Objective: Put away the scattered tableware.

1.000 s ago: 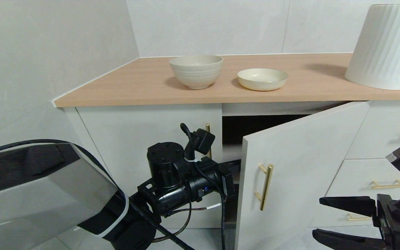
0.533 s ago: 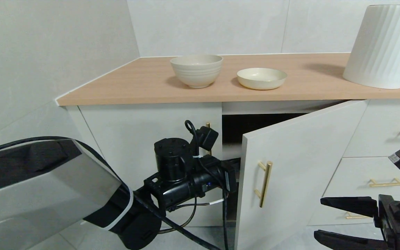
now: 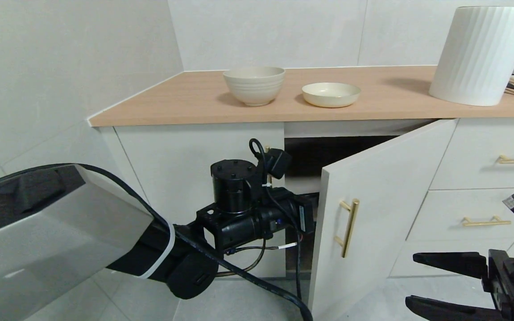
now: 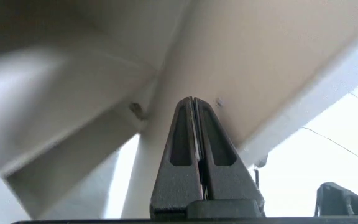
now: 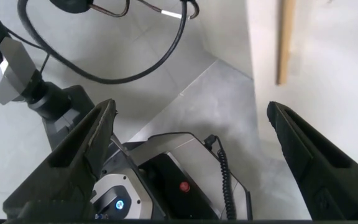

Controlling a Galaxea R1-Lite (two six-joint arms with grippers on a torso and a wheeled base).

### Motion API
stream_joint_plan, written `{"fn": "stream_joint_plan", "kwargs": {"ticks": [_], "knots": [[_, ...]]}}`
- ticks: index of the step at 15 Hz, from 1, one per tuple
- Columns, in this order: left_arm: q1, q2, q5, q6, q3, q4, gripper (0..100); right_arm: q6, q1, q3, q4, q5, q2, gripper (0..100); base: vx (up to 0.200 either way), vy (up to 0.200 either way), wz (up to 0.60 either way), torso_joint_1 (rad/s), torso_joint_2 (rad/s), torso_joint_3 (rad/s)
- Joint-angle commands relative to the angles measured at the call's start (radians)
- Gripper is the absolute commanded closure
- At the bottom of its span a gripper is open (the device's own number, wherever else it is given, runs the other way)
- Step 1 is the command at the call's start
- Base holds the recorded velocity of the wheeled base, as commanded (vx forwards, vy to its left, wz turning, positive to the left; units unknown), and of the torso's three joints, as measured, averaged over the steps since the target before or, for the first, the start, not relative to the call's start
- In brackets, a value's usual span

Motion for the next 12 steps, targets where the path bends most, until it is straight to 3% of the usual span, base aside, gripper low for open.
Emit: {"fn": "stream_joint_plan", "kwargs": {"ticks": [1, 5, 8, 10, 12], "knots": [[-0.005, 0.008, 0.003, -0.001, -0.015, 0.005, 100, -0.001, 0.0, 0.0, 0.0, 0.001, -0.006, 0, 0.0, 0.0, 0.0, 0.0, 0.0, 0.0], [-0.021, 0.028, 0.033, -0.001, -0.056, 0.045, 100, -0.001, 0.0, -0.002, 0.0, 0.001, -0.016, 0, 0.0, 0.0, 0.0, 0.0, 0.0, 0.0], [-0.05, 0.037, 0.088, -0.001, -0.111, 0.094, 100, -0.001, 0.002, -0.014, 0.0, 0.001, -0.033, 0, 0.0, 0.0, 0.0, 0.0, 0.0, 0.0], [-0.1, 0.04, 0.147, -0.001, -0.139, 0.122, 100, 0.001, 0.014, -0.026, 0.0, 0.001, -0.05, 0, 0.0, 0.0, 0.0, 0.0, 0.0, 0.0], [-0.235, 0.034, 0.193, -0.001, -0.15, 0.131, 100, 0.006, 0.089, -0.04, 0.001, 0.001, -0.135, 0, 0.0, 0.0, 0.0, 0.0, 0.0, 0.0]]}}
